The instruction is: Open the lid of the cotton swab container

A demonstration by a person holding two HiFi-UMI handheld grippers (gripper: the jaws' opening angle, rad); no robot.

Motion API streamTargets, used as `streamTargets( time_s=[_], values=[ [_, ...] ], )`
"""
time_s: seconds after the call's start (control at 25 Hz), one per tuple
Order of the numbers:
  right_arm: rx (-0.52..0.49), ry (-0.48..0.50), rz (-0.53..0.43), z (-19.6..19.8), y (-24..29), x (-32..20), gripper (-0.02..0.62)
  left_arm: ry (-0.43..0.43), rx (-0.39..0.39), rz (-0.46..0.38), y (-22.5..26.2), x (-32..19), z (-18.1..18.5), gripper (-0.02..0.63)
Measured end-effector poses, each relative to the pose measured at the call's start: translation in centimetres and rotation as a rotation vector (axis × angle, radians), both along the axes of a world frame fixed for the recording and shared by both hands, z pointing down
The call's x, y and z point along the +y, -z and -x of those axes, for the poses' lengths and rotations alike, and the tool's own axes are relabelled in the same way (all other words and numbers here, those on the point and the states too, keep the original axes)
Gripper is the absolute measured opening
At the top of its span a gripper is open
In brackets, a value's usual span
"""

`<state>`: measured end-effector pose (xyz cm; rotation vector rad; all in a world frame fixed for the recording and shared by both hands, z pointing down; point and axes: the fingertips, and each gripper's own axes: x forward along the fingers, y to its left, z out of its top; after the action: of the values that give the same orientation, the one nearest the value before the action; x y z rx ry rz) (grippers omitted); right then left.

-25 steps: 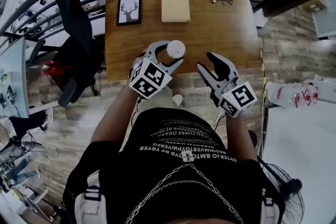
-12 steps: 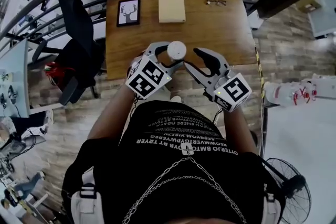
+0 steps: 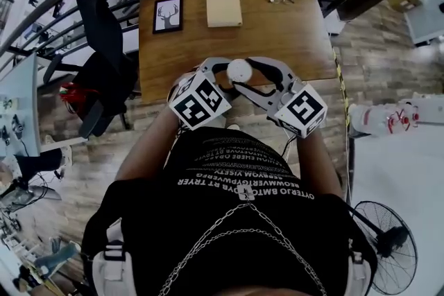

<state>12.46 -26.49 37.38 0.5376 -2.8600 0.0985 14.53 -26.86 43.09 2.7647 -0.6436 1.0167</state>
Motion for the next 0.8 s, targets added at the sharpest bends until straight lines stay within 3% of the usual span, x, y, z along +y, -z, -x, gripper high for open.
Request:
streamTargets(
  time_s=[0.44,0.52,0.64,0.8],
  values=[
    [0.036,-0.072,0.189,0.6,-1.8,-1.3,0.241,0.06,-0.168,-0.052,-1.8,-1.0,1.6,0.255],
    [0.035,-0.066,0.179,0.6,-1.8,-1.1,0.244,0.052,-0.113,0.007,-2.0,-0.7,1.3,0.255],
    [0.028,-0.007,0.087,0.2,-1.6,-0.1,0.244,0.007,0.008,0.121,-1.4,0.5,0.6,0.255],
    [0.024,0.022,0.036,-0.1,-1.6,0.3,0.238,-0.03,0.024,0.139,-1.1,1.0,0.2,0.255]
  ],
)
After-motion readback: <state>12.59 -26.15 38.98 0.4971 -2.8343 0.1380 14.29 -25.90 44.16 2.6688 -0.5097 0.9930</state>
